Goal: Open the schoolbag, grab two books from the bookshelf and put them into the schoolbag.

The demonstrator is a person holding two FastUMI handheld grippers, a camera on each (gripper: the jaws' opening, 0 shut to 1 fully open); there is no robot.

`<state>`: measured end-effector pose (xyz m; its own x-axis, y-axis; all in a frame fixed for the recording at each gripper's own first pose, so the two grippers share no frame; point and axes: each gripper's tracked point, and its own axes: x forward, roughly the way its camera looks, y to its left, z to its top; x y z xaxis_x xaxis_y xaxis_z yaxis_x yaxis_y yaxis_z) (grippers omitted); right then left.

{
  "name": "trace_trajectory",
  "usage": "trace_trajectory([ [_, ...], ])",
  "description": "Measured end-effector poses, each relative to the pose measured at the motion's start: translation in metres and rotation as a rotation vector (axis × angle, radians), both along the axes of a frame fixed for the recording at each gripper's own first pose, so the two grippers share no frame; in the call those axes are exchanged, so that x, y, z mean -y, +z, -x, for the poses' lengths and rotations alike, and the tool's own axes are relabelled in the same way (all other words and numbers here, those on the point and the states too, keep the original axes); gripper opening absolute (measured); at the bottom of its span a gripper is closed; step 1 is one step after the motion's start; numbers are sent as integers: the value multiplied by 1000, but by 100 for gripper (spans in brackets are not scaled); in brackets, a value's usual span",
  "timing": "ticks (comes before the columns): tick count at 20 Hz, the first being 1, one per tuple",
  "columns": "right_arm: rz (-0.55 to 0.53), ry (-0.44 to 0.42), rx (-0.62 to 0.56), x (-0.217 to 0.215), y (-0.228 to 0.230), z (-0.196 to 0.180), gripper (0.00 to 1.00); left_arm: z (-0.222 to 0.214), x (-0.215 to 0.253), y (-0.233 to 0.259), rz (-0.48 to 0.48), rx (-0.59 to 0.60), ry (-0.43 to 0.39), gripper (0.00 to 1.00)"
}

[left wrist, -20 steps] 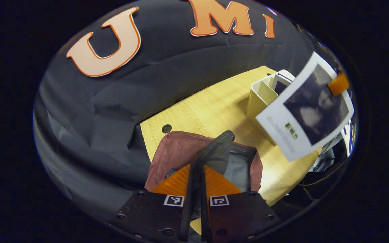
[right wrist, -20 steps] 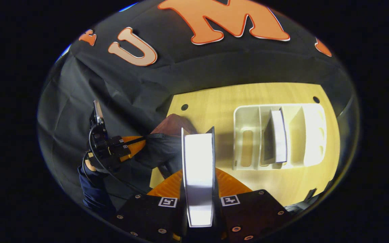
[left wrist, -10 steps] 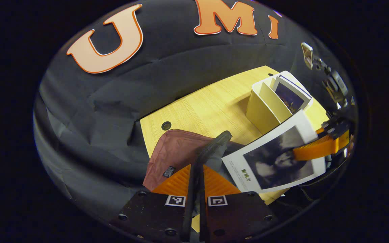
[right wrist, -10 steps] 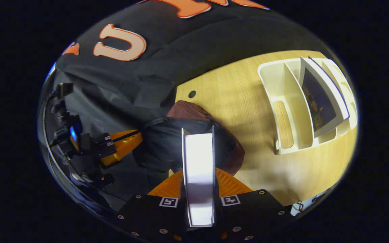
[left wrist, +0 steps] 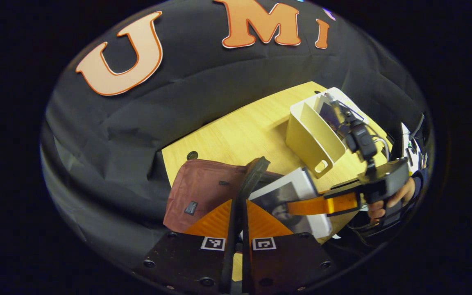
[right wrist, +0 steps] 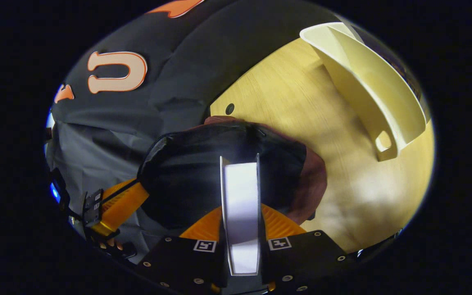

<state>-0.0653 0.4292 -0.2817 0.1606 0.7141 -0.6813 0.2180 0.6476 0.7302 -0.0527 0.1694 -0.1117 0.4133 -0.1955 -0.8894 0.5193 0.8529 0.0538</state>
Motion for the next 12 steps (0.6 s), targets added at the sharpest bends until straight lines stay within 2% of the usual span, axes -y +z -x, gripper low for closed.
trace_trajectory([
  [2, -40, -10, 4, -5, 1, 0, 31, 7, 9, 2, 27, -5, -23, 10],
  [6, -54, -22, 26, 0, 1, -6, 31, 20, 24, -1, 61, -20, -60, 10],
  [9, -63, -80, -3, 0, 3, -5, 31, 29, 33, -3, 72, -27, -81, 10],
  [10, -67, -95, -13, -2, 1, -5, 31, 29, 35, -3, 76, -26, -87, 13],
  [11, -64, -100, -21, -4, -1, -4, 31, 32, 35, -5, 82, -35, -89, 8],
  [12, -63, -112, -31, -6, -1, -2, 32, 34, 37, -7, 95, -47, -84, 8],
])
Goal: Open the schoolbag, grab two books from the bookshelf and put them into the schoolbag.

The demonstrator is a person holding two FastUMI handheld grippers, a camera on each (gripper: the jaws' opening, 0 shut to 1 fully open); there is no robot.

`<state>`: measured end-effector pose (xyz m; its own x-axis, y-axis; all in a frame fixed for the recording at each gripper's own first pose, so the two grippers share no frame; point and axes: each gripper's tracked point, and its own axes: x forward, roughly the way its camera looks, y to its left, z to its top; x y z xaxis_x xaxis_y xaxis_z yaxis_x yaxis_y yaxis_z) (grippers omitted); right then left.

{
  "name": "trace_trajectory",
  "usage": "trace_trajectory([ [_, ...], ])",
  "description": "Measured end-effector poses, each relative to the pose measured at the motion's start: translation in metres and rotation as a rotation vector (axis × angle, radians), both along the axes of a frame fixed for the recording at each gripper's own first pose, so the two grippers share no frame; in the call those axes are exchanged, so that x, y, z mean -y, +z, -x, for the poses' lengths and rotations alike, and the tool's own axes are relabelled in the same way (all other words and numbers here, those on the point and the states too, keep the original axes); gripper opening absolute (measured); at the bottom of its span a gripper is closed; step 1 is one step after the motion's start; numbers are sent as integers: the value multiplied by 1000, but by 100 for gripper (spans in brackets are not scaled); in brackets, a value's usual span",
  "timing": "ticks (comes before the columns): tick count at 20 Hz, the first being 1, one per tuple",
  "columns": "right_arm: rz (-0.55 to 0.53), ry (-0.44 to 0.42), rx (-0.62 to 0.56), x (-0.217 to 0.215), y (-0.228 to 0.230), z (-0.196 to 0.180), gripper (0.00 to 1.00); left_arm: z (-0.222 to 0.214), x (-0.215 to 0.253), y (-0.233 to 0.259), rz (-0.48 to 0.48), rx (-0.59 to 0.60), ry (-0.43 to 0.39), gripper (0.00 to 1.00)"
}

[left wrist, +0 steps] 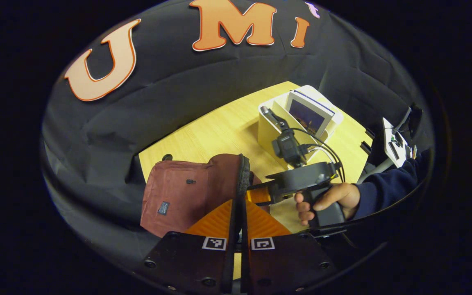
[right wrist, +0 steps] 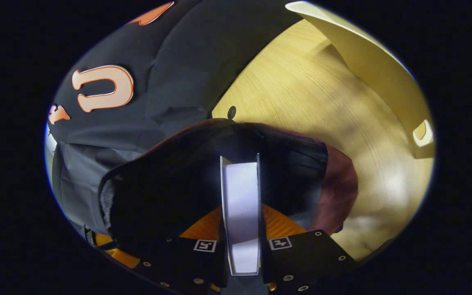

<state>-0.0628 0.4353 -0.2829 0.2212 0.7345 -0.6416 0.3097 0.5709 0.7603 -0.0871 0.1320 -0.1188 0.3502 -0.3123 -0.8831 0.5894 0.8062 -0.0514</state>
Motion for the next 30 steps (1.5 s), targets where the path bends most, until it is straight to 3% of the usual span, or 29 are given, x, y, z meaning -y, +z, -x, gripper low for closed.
trace_trajectory([
  [4, -15, -28, -13, -8, -6, 7, 33, 0, -1, -2, 2, 8, -2, 8],
  [8, 33, 13, 28, -3, 7, 5, 46, -8, -13, -2, 35, 3, 52, 8],
  [9, 60, 44, 37, 4, 8, 8, 43, -12, -18, 0, 42, 8, 68, 8],
  [11, 113, 88, 68, 23, 12, 8, 100, -16, -20, 2, 45, 19, 88, 8],
  [12, 134, 107, 92, 34, 19, 9, 77, -17, -20, 1, 45, 20, 92, 8],
  [13, 163, 128, 119, 45, 23, 9, 96, -16, -21, 5, 47, 24, 95, 7],
  [22, 480, 269, 342, 183, 84, -20, 97, -8, -7, -14, 36, 20, 77, 7],
  [30, 697, 361, 343, 290, 129, -39, 98, -6, -9, -20, 46, 20, 102, 8],
])
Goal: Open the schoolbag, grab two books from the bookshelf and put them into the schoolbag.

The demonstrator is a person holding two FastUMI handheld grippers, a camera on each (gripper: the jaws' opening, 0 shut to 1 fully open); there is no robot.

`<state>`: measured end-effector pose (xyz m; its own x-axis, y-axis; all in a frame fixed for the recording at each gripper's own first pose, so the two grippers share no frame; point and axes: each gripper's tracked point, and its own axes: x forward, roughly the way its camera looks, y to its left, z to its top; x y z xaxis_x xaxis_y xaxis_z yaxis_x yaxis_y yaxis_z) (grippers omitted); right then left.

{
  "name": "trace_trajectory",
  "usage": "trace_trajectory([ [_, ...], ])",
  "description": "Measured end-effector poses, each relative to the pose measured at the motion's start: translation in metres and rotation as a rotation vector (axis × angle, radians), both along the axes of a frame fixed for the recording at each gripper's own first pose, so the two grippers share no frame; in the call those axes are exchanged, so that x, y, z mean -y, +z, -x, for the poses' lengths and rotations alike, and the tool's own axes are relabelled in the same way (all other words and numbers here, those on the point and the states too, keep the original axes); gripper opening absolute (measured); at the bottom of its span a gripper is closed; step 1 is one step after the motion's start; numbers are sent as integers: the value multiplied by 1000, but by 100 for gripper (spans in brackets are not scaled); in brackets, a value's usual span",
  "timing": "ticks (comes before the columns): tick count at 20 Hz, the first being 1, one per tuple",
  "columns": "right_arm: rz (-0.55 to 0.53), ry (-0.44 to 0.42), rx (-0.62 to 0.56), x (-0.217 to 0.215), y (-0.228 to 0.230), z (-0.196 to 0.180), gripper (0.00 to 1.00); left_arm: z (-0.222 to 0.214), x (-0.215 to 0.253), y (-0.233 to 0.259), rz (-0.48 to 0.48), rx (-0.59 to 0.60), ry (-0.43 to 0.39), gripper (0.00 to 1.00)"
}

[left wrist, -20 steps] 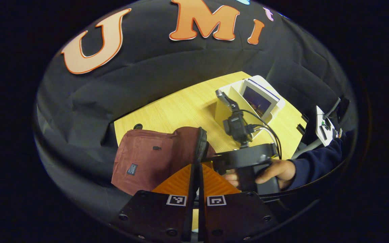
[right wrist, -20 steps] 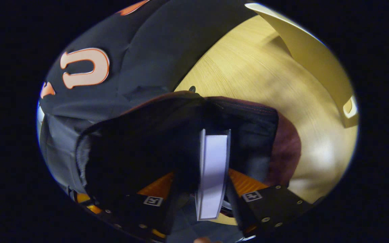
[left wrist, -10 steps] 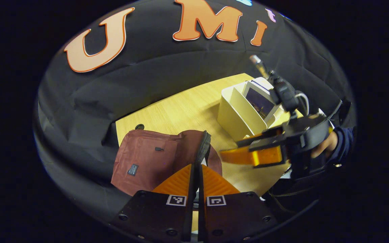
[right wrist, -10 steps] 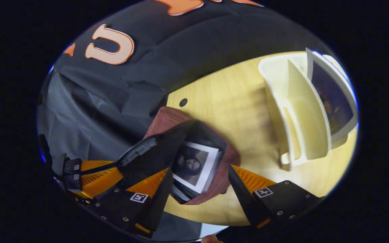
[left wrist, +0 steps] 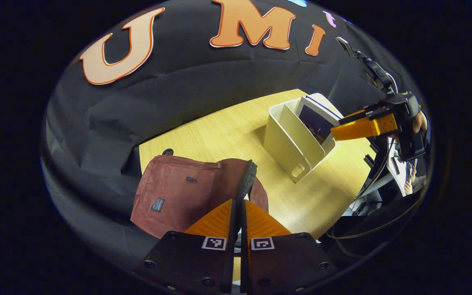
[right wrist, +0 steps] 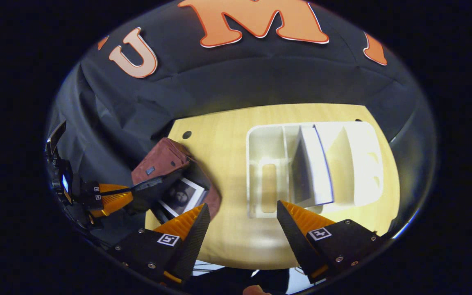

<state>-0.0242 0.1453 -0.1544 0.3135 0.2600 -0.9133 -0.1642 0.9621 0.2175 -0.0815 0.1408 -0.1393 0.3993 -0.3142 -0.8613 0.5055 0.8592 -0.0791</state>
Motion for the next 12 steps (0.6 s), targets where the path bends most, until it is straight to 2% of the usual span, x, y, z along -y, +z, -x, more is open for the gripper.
trace_trajectory([
  [6, 111, 43, -29, 51, 3, -37, 98, 1, -2, -3, 6, -8, 27, 8],
  [12, 180, 60, -133, 72, -49, -68, 98, 0, -8, -12, 8, -38, 72, 8],
])
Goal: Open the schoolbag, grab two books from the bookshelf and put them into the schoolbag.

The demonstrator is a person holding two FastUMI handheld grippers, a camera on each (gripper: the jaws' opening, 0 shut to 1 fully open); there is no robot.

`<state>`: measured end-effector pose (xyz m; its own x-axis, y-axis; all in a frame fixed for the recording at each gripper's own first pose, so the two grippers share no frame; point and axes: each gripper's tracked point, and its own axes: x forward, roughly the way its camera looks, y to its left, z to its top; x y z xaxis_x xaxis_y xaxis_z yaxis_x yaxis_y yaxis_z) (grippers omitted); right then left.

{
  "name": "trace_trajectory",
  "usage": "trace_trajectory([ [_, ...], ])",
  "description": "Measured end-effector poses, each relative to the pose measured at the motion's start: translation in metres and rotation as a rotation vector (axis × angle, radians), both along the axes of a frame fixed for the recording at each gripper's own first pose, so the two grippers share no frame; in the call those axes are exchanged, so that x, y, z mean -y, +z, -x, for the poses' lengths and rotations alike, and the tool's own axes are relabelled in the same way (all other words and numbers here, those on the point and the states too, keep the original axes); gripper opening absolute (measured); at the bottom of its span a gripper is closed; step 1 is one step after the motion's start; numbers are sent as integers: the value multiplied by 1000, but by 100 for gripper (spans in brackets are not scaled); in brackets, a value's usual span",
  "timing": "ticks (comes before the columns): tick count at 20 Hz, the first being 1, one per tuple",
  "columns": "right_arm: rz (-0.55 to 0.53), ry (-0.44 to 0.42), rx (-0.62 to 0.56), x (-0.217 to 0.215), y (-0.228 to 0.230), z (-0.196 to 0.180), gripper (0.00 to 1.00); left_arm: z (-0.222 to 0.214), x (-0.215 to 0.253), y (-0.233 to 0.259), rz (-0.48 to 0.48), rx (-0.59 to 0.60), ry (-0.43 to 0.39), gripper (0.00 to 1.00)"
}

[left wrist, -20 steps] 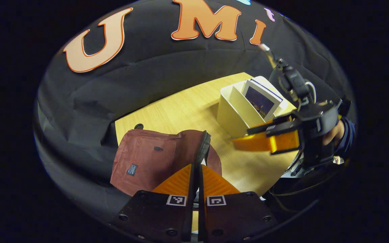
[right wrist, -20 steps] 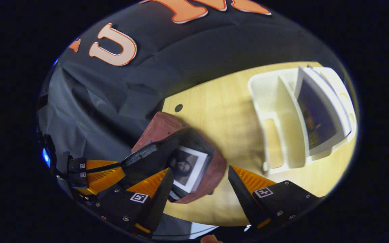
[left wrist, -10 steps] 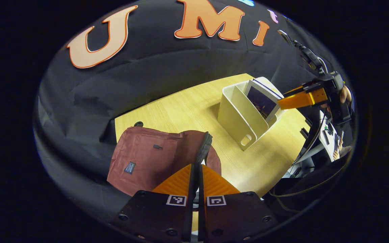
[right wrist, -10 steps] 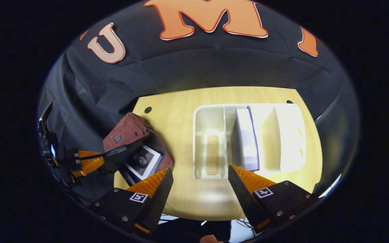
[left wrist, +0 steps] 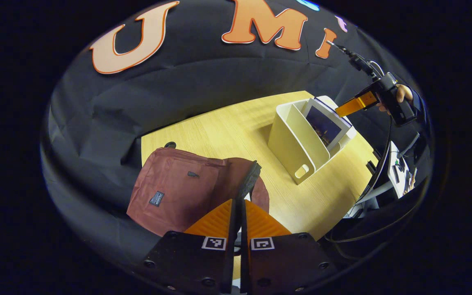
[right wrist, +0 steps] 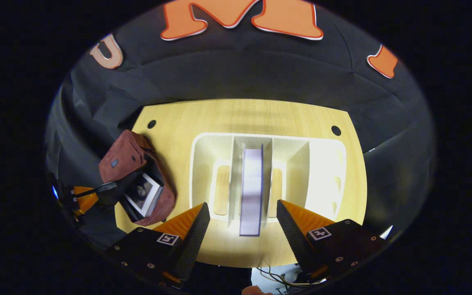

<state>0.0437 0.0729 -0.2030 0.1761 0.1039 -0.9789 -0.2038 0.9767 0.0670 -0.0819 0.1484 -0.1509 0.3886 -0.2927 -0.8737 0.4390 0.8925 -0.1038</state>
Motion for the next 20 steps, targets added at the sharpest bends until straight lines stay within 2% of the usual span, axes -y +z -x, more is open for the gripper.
trace_trajectory([
  [8, 44, 42, -128, -5, -63, -12, 98, -1, -8, -14, -18, -44, 48, 8],
  [10, 51, 46, -160, -8, -70, -10, 89, -1, -7, -15, -17, -46, 51, 7],
  [11, 51, 39, -188, -9, -74, -6, 78, -1, -6, -15, -17, -46, 51, 8],
  [12, 57, 26, -205, -8, -78, -4, 72, -2, -6, -14, -18, -44, 48, 7],
  [13, 62, 19, -216, -7, -80, -2, 60, -2, -6, -15, -17, -43, 45, 7],
  [14, 78, 19, -224, -3, -83, 1, 54, -2, -5, -15, -15, -42, 42, 7],
  [15, 80, 13, -224, -2, -82, 0, 45, -2, -4, -16, -14, -43, 42, 7],
  [17, 82, -5, -240, -1, -78, 4, 40, -1, -4, -18, -9, -46, 40, 8],
  [18, 77, -9, -238, 0, -73, 3, 47, 0, -3, -19, -4, -47, 37, 8],
  [19, 73, -6, -236, 0, -69, 5, 39, -1, -1, -21, -3, -45, 34, 8],
  [20, 69, -10, -232, 0, -61, 6, 39, -1, 0, -21, -1, -44, 32, 7],
])
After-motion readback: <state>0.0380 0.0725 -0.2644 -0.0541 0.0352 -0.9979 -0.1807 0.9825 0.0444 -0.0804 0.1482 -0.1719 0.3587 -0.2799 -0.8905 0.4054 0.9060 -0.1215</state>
